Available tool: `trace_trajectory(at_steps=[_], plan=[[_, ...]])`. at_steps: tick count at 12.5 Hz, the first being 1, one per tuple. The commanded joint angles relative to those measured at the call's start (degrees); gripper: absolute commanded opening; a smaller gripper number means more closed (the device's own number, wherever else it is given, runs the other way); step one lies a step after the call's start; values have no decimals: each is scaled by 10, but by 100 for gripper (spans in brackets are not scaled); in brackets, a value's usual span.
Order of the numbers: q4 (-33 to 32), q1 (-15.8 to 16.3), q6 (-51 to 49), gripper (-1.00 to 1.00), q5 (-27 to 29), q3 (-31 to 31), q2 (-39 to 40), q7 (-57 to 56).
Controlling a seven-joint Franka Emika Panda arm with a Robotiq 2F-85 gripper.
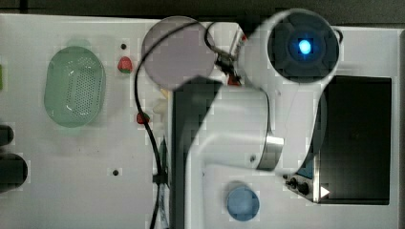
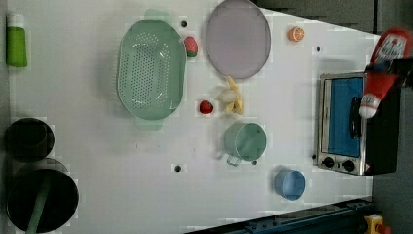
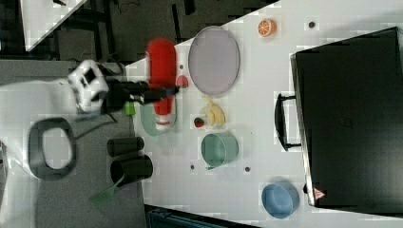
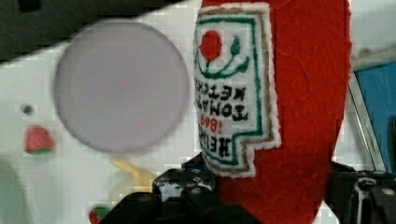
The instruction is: Pick ketchup from plate and place it on table.
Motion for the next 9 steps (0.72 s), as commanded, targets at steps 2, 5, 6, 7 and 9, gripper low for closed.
trace_trajectory(at_steps=[2,5,6,7,9], plan=[[-146,4,44,27,4,4,0,-9],[-233,7,150,27,4,8,10,-9],[-250,8,176,27,4,9,20,-9],[-258,8,186,27,4,12,35,-7],[-258,9,194,27,4,14,70,-5]])
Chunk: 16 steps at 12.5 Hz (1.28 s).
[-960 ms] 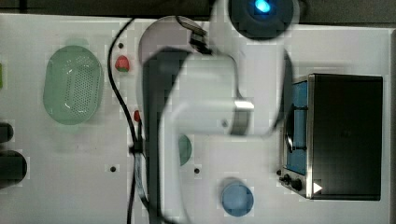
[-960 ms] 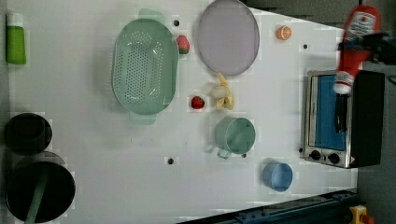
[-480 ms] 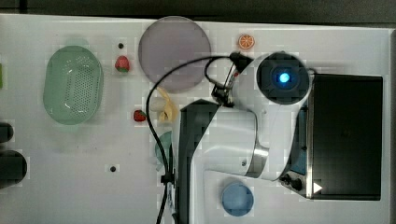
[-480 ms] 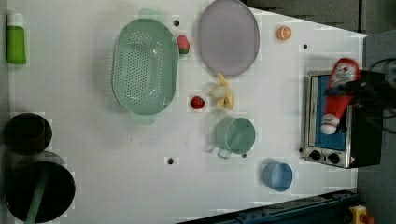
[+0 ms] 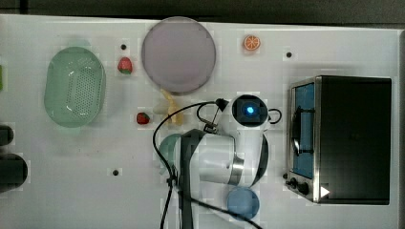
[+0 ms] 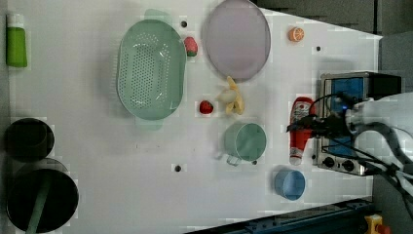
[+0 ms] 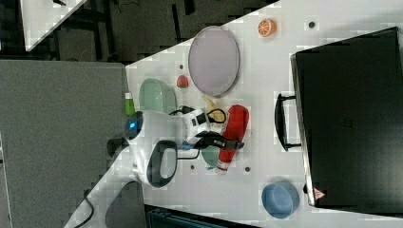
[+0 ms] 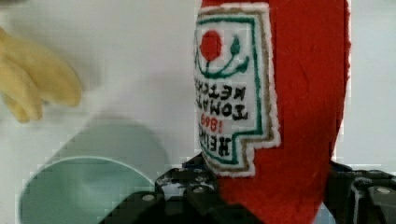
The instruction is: Pick ketchup from plate and place it on table.
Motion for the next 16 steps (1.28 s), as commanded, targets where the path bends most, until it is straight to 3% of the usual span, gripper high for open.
trace_trajectory(at_steps=[1,3,6,11,16], plan=[[20,12,45,27,5,8,12,-5],[19,13,76,36,5,10,35,-5],[21,13,78,100,5,12,33,-5],[65,13,55,100,5,14,-25,32],[191,15,-134,100,5,22,-110,248]])
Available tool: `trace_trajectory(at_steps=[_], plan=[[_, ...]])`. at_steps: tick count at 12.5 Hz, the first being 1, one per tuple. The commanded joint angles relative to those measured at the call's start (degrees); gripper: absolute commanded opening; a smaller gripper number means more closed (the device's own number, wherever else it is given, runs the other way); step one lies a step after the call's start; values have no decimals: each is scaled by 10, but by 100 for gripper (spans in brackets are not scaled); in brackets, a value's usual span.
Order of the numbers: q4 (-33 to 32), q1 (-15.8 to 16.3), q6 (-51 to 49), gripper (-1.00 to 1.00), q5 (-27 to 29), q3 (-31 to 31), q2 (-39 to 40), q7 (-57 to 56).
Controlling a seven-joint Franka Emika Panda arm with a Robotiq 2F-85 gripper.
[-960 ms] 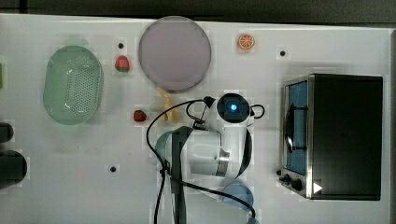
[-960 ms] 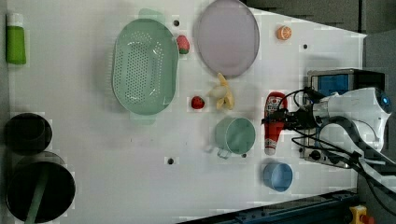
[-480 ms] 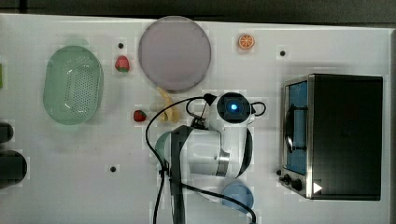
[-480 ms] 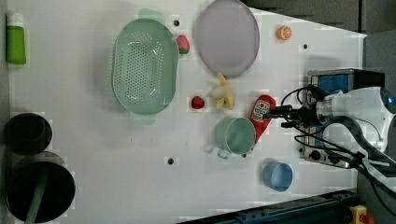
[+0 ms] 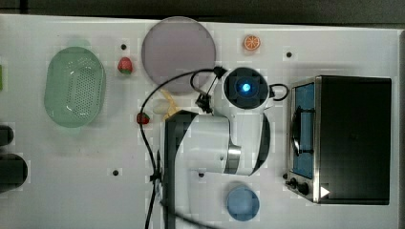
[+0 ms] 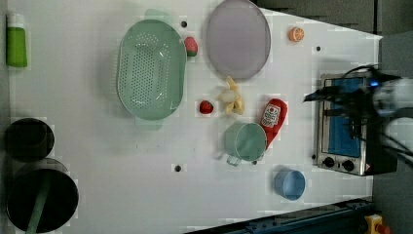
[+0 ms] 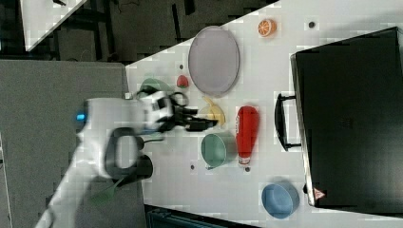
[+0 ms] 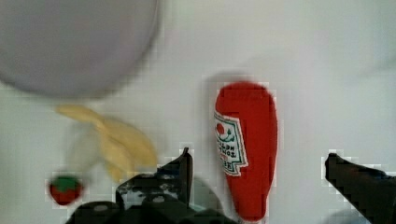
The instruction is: Pick ketchup from plate and place it on table.
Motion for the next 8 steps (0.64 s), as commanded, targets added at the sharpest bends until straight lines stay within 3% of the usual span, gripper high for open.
trace_trajectory(at_steps=[1,5,8], plan=[[103,6,-106,100,3,5,-64,186],[214,8,-247,100,2,13,-74,207],[256,7,-326,100,-2,10,-74,207]])
